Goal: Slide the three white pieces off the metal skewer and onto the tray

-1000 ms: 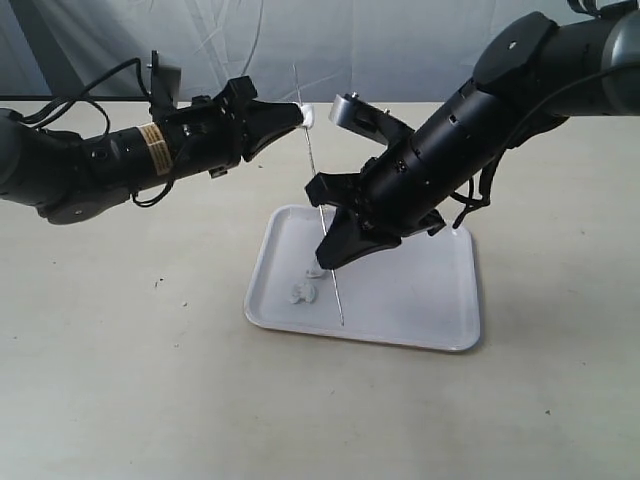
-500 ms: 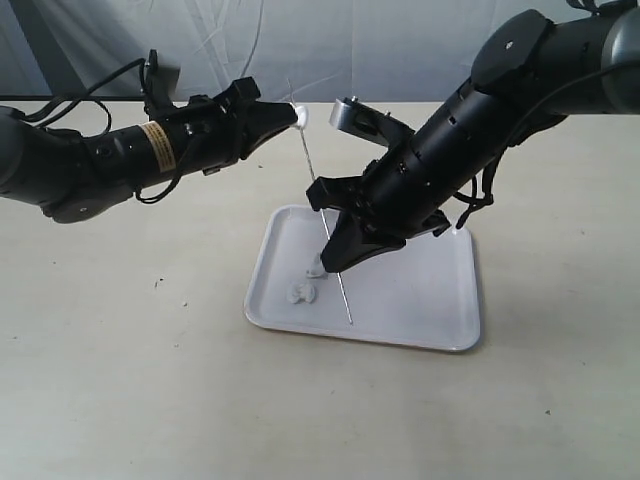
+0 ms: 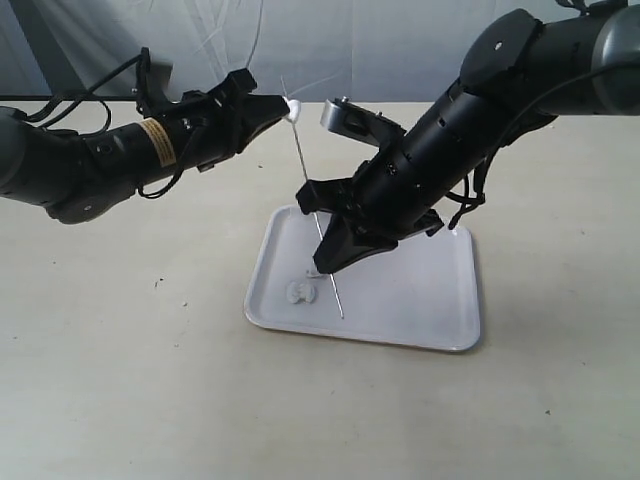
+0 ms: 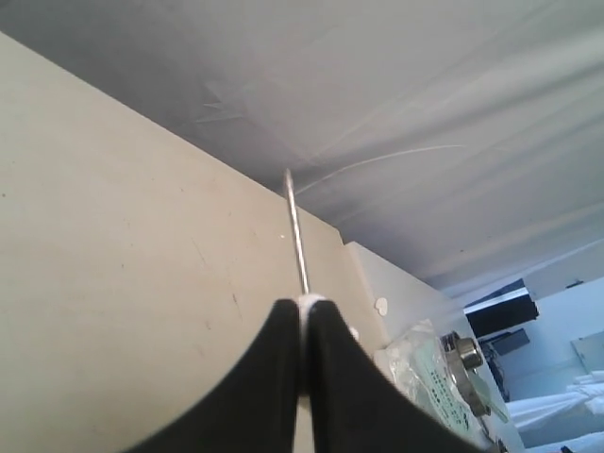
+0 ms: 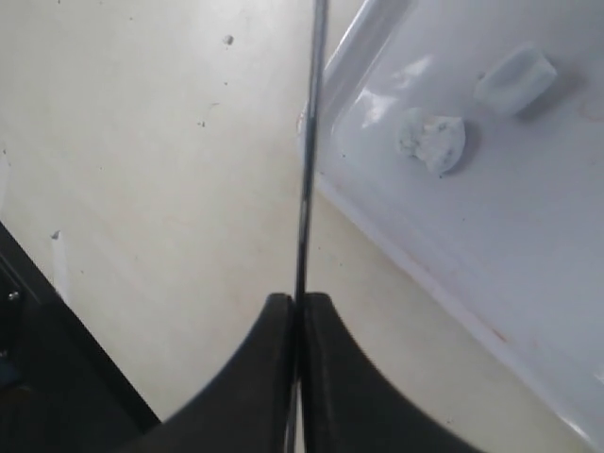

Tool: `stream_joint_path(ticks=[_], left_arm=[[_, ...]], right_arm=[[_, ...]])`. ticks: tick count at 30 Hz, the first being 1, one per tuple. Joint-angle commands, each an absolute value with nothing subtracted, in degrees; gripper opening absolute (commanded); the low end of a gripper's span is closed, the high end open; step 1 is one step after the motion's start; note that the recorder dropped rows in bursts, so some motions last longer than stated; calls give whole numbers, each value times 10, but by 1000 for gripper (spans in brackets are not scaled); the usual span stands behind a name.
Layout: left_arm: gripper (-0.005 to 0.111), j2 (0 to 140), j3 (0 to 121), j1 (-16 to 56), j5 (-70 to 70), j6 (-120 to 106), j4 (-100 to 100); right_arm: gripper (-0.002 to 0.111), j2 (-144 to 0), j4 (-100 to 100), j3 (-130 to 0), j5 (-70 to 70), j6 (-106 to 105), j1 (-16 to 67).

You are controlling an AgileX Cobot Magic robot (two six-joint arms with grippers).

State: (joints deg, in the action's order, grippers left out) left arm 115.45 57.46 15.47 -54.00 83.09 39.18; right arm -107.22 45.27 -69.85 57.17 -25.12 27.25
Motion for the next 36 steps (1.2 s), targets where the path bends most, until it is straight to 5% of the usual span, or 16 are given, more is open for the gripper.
stream_joint_path(ticks=[1,36], left_arm=[[0,1150,588,144,-524,819,263],[0,1150,588,144,-495,756,163]], right_arm=[[-1,-1075,406,-687,693,-247,288],[-1,-1075,337,-687,700,-193,354]])
